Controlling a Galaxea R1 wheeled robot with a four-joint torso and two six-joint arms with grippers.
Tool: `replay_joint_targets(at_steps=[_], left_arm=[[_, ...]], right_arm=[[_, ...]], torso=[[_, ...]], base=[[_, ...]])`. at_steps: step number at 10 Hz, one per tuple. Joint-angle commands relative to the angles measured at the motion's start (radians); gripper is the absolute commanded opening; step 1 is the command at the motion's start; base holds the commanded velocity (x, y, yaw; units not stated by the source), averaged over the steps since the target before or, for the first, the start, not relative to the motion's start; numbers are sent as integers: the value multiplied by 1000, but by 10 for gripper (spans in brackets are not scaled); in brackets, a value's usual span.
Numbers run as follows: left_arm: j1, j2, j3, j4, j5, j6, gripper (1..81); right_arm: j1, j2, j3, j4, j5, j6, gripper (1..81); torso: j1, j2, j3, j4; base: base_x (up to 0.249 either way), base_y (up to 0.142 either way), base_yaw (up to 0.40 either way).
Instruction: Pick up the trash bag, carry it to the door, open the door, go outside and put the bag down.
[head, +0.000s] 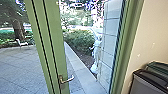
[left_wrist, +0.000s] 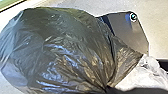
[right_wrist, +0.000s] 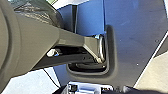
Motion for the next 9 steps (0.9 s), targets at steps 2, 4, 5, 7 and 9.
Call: replay_joint_targets(at_steps=[2, 4, 5, 7, 9], left_arm=[[-54, -6, 1, 5, 62, 4, 10], [-53, -4, 1, 9, 62, 4, 10], [-54, -3, 0, 9, 62, 4, 10], [-53, -1, -3, 9, 63, 4, 10], [-54, 2, -5, 10, 64, 4, 10]], right_arm=[[29, 15, -9, -14, -42, -3, 811], [29, 19, -9, -15, -42, -3, 811], [31, 20, -9, -15, -42, -3, 811], [32, 25, -14, -15, -44, -3, 811], [33, 26, -14, -15, -44, -3, 811]], torso=[[0, 0, 0, 0], [0, 0, 0, 0], [0, 0, 0, 0], [0, 0, 0, 0], [0, 0, 0, 0]], base=[[0, 0, 248], [0, 0, 250], [0, 0, 250], [0, 0, 250], [0, 0, 250]])
